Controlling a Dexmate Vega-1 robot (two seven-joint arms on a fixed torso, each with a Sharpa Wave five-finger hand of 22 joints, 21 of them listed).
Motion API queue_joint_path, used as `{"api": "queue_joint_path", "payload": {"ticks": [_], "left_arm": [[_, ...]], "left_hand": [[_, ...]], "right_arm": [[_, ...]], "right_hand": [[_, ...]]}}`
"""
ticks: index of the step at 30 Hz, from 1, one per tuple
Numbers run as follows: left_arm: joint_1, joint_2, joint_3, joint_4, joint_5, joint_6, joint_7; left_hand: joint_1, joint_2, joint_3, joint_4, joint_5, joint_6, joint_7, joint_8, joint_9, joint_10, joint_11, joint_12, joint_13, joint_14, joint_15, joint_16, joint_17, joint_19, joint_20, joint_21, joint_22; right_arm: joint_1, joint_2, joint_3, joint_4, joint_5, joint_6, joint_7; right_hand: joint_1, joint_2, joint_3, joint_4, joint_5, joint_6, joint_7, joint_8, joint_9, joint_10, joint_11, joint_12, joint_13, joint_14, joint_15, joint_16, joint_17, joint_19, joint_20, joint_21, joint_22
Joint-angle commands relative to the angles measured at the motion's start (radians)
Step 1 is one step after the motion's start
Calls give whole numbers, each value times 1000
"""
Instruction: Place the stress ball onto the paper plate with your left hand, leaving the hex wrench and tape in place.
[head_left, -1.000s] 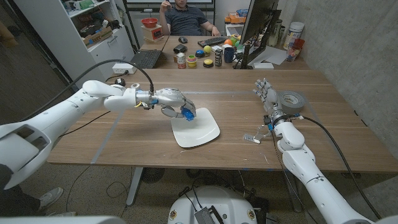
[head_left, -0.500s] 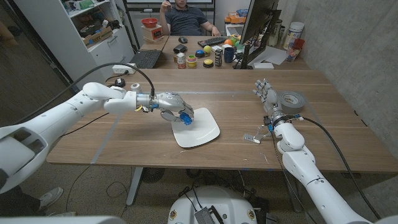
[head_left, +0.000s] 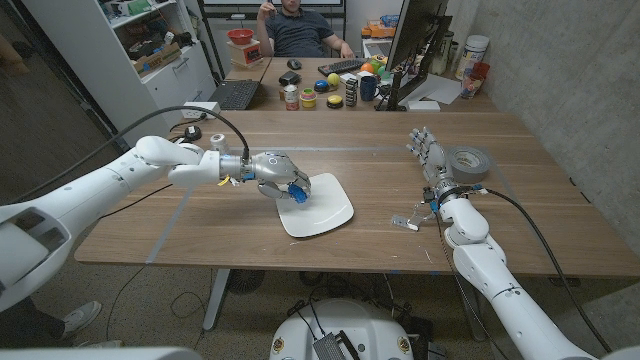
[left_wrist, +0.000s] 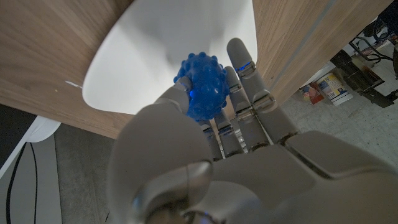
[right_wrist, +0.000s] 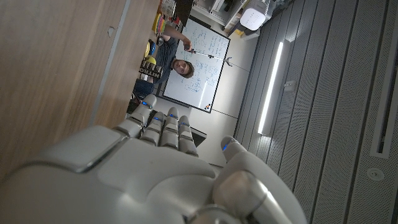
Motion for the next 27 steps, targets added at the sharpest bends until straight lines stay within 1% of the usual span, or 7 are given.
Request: {"api": "queue_joint_path", "payload": {"ticks": [1,4,7,11,17,24,27], "left_arm": [[-12,22,43,-25,70,60,90],[-15,26,50,-30,72,69,94],[-20,27,58,-30,73,73,96],[-24,29,65,-33,69,76,86],[-26,31,70,-40,57,80,53],[-27,32,68,-47,42,81,10],[-28,31,67,-49,40,80,-10]], "left_hand": [[48,48,-1,6,2,-56,9,-31,-5,-10,-26,-11,11,33,-198,-29,-11,-52,-105,11,2],[44,42,-4,7,2,-111,1,-64,-14,-45,-27,-25,4,2,-199,-54,-29,-64,-101,14,0],[36,26,-12,8,2,-160,-10,-96,-23,-95,-26,-47,-7,-63,-195,-74,-52,-93,-85,15,-1],[22,13,-25,12,2,-186,-12,-117,-31,-146,-20,-77,-22,-143,-190,-78,-74,-130,-68,17,1],[-3,-2,-49,22,3,-222,-20,-141,-38,-209,-18,-135,-47,-250,-184,-71,-96,-181,-40,18,-2],[-18,-17,-66,27,3,-248,-25,-153,-41,-224,-17,-160,-59,-290,-182,-67,-104,-204,-17,15,-5],[-20,-20,-70,26,4,-259,-32,-159,-43,-228,-16,-169,-63,-310,-173,-67,-107,-225,3,9,-7]], "right_arm": [[3,-3,-5,4,-2,4,-5],[5,-3,-6,6,-2,5,-5],[7,-3,-7,8,-2,6,-5],[7,-4,-7,8,-5,7,-10],[7,-5,-7,10,-3,9,-9],[13,-5,-8,18,-3,14,-8],[16,-5,-8,23,-1,18,-6]], "right_hand": [[-8,69,-3,0,7,5,3,8,4,6,2,4,5,7,-1,-1,1,13,-54,-2,1],[-8,69,-3,-1,7,6,4,8,4,6,3,5,5,8,-1,-1,1,13,-54,-3,1],[-8,69,-3,-1,7,6,5,8,4,7,5,5,5,8,-1,-1,1,15,-54,-4,1],[-8,69,-3,-1,7,7,5,8,4,8,3,5,5,10,-1,0,1,16,-54,-5,1],[-8,69,-3,-1,7,10,4,9,4,9,2,5,5,11,-1,0,1,16,-53,-7,1],[-8,69,-3,-1,8,10,5,9,4,10,3,6,5,12,-1,0,1,18,-52,-8,1],[-8,69,-4,-1,8,10,5,9,4,11,3,6,5,12,-1,0,1,19,-52,-9,1]]}}
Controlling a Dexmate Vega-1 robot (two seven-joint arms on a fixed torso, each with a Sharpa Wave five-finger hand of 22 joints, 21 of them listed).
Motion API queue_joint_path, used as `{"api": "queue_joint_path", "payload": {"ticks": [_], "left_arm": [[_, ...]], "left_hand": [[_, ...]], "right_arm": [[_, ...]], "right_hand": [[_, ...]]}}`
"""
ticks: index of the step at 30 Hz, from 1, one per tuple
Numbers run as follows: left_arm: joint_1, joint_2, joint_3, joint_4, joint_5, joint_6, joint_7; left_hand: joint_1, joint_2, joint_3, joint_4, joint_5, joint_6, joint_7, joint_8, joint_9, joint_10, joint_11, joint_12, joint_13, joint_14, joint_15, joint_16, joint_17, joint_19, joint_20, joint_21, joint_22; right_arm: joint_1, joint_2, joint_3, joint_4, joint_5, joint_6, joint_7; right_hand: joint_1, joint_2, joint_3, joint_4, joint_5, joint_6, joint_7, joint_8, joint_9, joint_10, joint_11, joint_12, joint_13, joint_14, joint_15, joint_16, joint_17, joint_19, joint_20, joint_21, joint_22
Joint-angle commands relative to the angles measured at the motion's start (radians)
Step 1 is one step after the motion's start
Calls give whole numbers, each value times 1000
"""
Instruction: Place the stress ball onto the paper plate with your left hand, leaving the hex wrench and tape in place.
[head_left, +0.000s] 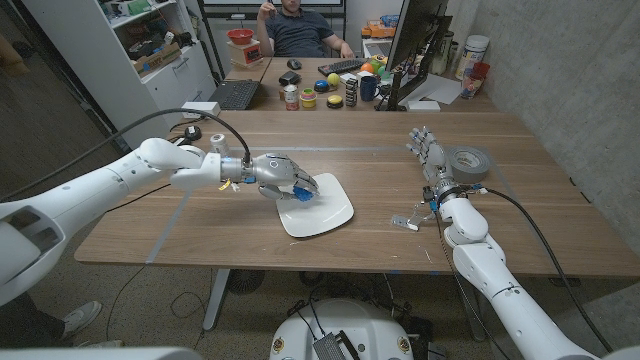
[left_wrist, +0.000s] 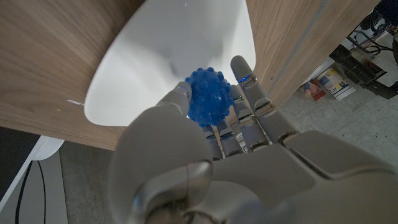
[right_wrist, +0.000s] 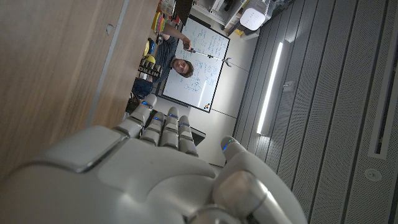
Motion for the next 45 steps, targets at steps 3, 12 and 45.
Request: {"api": "queue_joint_path", "payload": {"ticks": [3,12,45], "left_arm": [[-2,2,1,-16,-28,9,-95],[0,0,-5,-24,-33,9,-132],[-4,-14,-14,-12,-39,23,-96]], "left_hand": [[-6,-12,-11,-2,7,-27,-12,-13,-2,-24,2,-28,-9,-43,-142,9,-5,-37,-1,-13,-2],[-31,-30,-41,5,8,-131,-27,-44,-6,-110,7,-104,-26,-124,-96,14,-23,-109,67,-53,-7],[-184,-76,-161,86,20,-244,-49,-35,-5,-240,26,-194,-32,-351,17,9,-67,-250,194,-178,-10]], "right_arm": [[11,0,-2,20,3,11,4],[16,2,-1,34,4,25,6],[42,-1,0,69,13,26,29]], "right_hand": [[-7,70,-3,-1,4,7,1,9,4,7,-1,6,5,9,4,0,1,8,-52,-3,1],[-7,70,-4,-1,4,10,1,10,4,10,0,6,5,11,3,0,0,10,-52,-5,2],[-6,68,-5,-2,4,14,2,9,4,16,2,7,5,18,6,-1,0,17,-49,-13,2]]}}
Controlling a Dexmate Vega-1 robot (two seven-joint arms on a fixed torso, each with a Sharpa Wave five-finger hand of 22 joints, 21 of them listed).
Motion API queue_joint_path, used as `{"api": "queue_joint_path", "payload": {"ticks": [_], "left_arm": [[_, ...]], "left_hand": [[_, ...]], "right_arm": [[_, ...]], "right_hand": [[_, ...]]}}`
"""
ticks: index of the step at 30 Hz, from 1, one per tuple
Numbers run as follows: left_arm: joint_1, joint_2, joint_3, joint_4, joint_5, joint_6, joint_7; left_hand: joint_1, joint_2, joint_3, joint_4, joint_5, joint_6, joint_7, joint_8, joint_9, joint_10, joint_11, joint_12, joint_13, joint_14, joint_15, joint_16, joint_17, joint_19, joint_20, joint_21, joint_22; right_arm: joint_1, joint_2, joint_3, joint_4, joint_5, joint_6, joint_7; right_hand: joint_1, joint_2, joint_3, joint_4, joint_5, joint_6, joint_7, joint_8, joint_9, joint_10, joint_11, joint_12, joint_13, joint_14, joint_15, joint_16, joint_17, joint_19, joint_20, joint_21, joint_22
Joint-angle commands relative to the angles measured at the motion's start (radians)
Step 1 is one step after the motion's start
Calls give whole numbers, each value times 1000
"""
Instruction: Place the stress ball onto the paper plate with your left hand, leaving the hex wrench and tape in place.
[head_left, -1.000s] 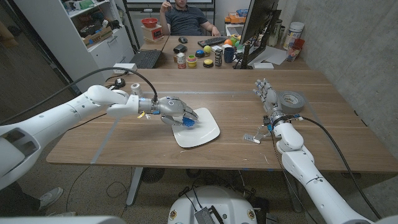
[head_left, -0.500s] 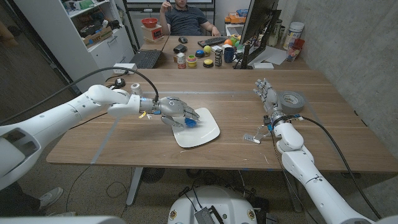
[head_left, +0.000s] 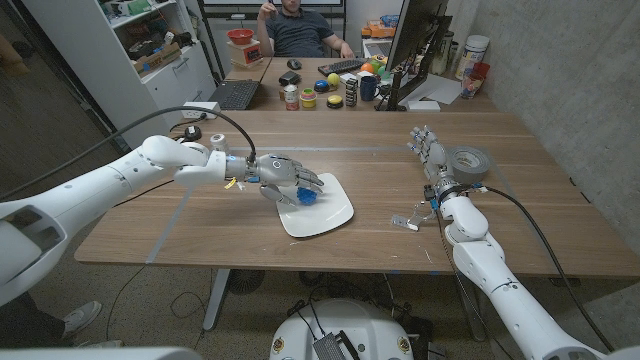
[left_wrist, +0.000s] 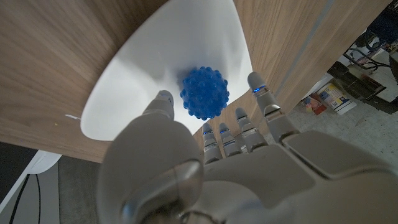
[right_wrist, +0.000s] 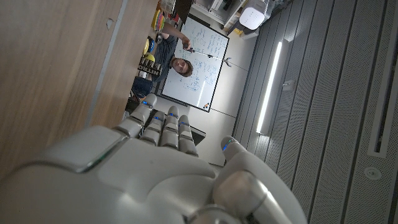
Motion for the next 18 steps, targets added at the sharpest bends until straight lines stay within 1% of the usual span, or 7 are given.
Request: {"api": "queue_joint_path", "payload": {"ticks": [1,5,7,9,11,15,18], "left_arm": [[-4,-6,-6,11,-13,-3,32],[-3,-7,-12,15,-29,-6,40],[-4,-9,-16,20,-45,-14,36],[-5,-12,-19,25,-45,-18,48],[-4,-13,-21,26,-45,-17,52],[-3,-15,-26,31,-52,-19,60],[-3,-20,-32,42,-70,-31,68]], "left_hand": [[-25,-12,-18,8,7,-10,-6,7,4,-5,-3,1,3,-7,1,6,-1,6,0,-8,-1],[-48,-26,-36,19,11,-26,-20,4,4,-7,-7,1,3,-9,-3,9,-6,13,-4,-13,-1],[-82,-36,-58,37,14,-20,-31,10,5,-5,-15,3,3,-8,-10,12,-9,20,-5,-19,-1],[-101,-41,-70,48,16,-14,-29,14,5,1,-11,6,3,-7,-10,13,-12,23,0,-23,-1],[-111,-43,-75,53,17,-13,-29,15,5,1,-12,6,3,-7,-10,14,-13,26,4,-26,-1],[-124,-46,-85,60,21,-21,-33,13,6,-5,-10,4,3,-14,-6,12,-16,22,9,-33,-1],[-139,-49,-95,69,24,-43,-36,6,6,-10,-10,3,3,-17,-4,13,-19,24,15,-39,-1]], "right_arm": [[8,-2,2,6,3,-5,9],[9,-3,3,5,3,-10,9],[10,-3,3,6,2,-10,10],[10,-2,4,6,3,-11,9],[9,-3,4,6,3,-12,10],[9,-1,6,6,3,-14,9],[10,-2,7,7,4,-13,12]], "right_hand": [[-6,68,-5,-2,4,12,1,9,4,7,3,7,5,12,-1,-1,0,10,-49,-2,2],[-6,68,-5,-2,4,13,1,9,4,7,5,7,5,13,1,-1,0,10,-49,-3,2],[-6,67,-6,-2,4,13,1,9,4,8,4,7,5,12,1,-1,0,11,-48,-3,2],[-6,67,-6,-2,4,13,1,9,4,8,4,7,5,12,1,-1,0,11,-48,-4,2],[-6,67,-6,-2,4,13,1,9,4,7,5,7,5,12,1,-1,0,11,-48,-4,2],[-7,67,-6,-2,4,13,1,9,4,7,4,7,5,12,1,-1,0,11,-48,-5,2],[-7,68,-6,-2,4,14,1,9,4,8,5,7,5,13,1,-1,0,11,-48,-6,2]]}}
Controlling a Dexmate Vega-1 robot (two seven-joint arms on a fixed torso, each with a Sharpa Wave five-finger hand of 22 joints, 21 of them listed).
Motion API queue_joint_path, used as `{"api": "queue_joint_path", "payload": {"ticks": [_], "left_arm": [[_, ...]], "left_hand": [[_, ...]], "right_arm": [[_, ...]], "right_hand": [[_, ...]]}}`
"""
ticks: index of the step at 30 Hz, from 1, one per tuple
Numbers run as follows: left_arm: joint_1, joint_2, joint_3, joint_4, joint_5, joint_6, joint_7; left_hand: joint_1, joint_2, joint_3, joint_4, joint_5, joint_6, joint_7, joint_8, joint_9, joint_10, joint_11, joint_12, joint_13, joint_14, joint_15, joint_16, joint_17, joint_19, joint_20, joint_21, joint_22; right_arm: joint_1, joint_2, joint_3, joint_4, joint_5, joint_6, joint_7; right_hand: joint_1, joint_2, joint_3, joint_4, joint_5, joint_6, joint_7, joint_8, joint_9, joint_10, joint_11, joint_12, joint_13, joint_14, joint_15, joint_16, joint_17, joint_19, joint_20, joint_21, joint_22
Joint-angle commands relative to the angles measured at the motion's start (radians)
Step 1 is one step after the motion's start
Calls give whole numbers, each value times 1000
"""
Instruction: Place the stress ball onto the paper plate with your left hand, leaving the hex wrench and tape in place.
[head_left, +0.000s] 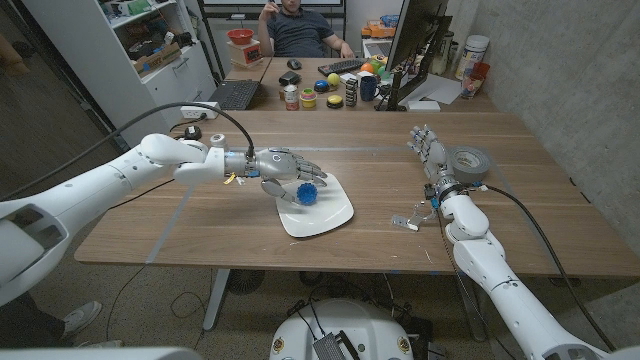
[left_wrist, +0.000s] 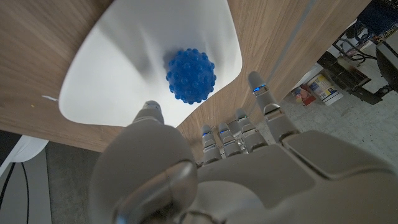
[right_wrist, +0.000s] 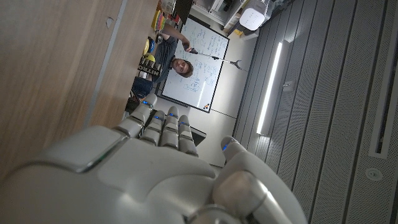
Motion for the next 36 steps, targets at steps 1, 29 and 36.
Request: {"api": "queue_joint_path", "payload": {"ticks": [1,29,36], "left_arm": [[2,-12,-21,25,-43,-20,24],[38,-12,-113,25,-134,-70,47],[49,-13,-136,25,-148,-84,50]], "left_hand": [[-26,-5,-14,11,11,-32,-8,-4,3,-5,-3,3,3,-8,4,5,-1,3,16,-9,4],[-225,46,-119,81,58,-93,-13,0,4,-99,-1,-19,0,-191,40,-8,-28,-154,76,-174,4],[-268,55,-145,80,64,-146,-20,-10,4,-148,1,-26,-1,-225,48,-4,-31,-182,78,-209,5]], "right_arm": [[2,0,4,2,2,-8,5],[9,3,5,14,2,-9,15],[12,4,6,20,6,-3,21]], "right_hand": [[-7,68,-2,2,4,10,-3,9,4,8,4,7,5,7,-5,-1,0,8,-44,-2,2],[-7,68,-3,2,5,10,-2,8,4,8,4,5,5,7,-4,-2,0,11,-45,-9,3],[-7,67,-3,2,5,10,-1,8,4,8,4,5,5,7,-4,-3,0,12,-44,-10,3]]}}
